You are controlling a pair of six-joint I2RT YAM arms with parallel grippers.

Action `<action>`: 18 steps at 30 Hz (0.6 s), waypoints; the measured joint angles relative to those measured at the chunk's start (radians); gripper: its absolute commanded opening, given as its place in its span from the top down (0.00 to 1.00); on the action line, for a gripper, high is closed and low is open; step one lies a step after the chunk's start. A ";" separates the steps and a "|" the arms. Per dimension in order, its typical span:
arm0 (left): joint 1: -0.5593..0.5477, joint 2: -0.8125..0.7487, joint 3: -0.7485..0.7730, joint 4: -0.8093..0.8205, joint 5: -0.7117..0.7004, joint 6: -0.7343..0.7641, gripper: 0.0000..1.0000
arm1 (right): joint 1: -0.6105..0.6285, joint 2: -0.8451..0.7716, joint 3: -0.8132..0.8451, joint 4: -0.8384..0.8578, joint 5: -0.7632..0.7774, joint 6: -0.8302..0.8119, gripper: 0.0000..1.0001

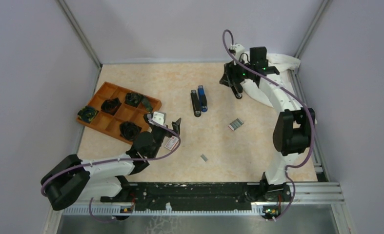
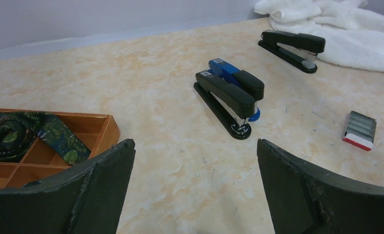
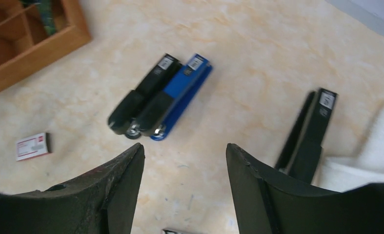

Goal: Unload the staples from the stapler

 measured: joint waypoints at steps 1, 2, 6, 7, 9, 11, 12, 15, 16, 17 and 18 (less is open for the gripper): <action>0.000 -0.008 0.000 0.001 -0.005 -0.002 0.01 | 0.012 -0.012 -0.003 -0.001 -0.037 -0.001 0.37; 0.000 -0.017 -0.001 0.001 -0.009 -0.003 0.01 | 0.024 -0.015 -0.003 0.001 -0.058 -0.002 0.37; 0.000 -0.027 -0.001 0.003 -0.016 -0.003 0.01 | 0.106 0.003 0.000 -0.018 -0.077 -0.010 0.34; 0.000 -0.024 -0.001 0.003 -0.016 -0.003 0.01 | 0.132 0.018 0.006 -0.029 -0.067 -0.011 0.33; 0.000 -0.012 0.003 -0.005 -0.019 -0.003 0.01 | 0.177 0.047 0.022 -0.048 -0.024 -0.014 0.31; 0.000 0.010 0.021 -0.029 -0.035 -0.007 0.01 | 0.223 0.081 0.044 -0.063 0.053 -0.014 0.30; 0.000 0.021 0.033 -0.042 -0.046 -0.011 0.01 | 0.244 0.098 0.055 -0.066 0.097 -0.013 0.30; 0.000 0.049 0.077 -0.086 -0.089 -0.031 0.01 | 0.290 0.140 0.080 -0.079 0.209 0.006 0.30; 0.000 0.051 0.084 -0.095 -0.098 -0.035 0.01 | 0.301 0.155 0.092 -0.081 0.240 0.015 0.30; 0.000 0.051 0.085 -0.099 -0.101 -0.037 0.01 | 0.309 0.168 0.103 -0.084 0.264 0.025 0.30; 0.000 0.051 0.085 -0.103 -0.104 -0.038 0.01 | 0.315 0.180 0.114 -0.086 0.289 0.037 0.31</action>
